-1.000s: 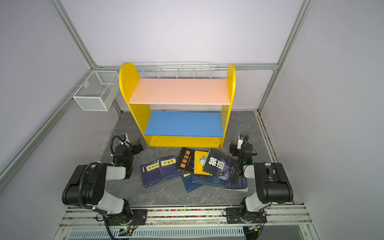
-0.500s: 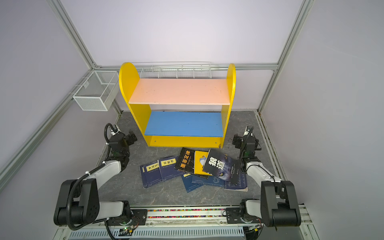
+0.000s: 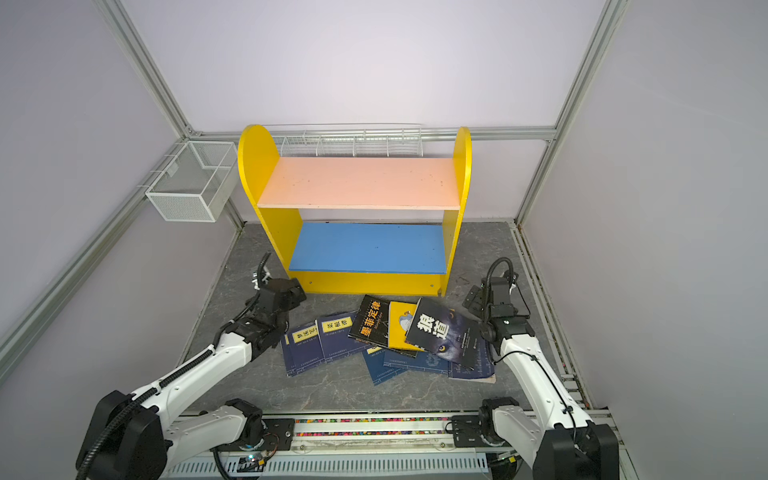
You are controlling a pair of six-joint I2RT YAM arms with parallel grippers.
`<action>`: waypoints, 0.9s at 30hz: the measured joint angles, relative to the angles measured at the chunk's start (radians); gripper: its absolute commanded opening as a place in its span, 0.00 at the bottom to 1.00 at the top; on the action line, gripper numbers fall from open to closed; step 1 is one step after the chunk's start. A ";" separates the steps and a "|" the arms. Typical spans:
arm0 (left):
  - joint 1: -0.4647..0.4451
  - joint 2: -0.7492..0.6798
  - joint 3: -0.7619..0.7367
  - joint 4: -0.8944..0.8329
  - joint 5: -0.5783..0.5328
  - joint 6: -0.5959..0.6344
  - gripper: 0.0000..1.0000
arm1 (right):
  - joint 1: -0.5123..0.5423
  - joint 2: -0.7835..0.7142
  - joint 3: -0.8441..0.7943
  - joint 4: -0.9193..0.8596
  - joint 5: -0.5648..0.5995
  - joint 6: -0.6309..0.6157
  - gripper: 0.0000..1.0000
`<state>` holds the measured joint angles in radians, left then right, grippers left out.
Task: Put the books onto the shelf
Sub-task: 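Reach both grippers toward the dark wolf-eye book on the pile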
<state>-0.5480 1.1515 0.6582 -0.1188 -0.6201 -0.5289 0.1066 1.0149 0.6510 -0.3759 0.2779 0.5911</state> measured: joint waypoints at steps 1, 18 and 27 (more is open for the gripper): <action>-0.048 0.020 0.025 -0.002 0.048 0.019 0.99 | 0.000 -0.001 -0.005 -0.024 -0.037 0.013 0.93; -0.368 0.676 0.764 -0.285 0.791 0.503 0.97 | -0.041 0.052 -0.131 -0.171 -0.352 0.045 0.94; -0.372 0.797 0.794 -0.411 0.887 0.568 0.86 | -0.052 0.069 -0.132 -0.153 -0.445 -0.005 0.96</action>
<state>-0.9203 1.9488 1.4525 -0.5297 0.2668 0.0391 0.0544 1.0843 0.5194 -0.5289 -0.1673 0.5861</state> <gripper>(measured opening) 0.870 0.961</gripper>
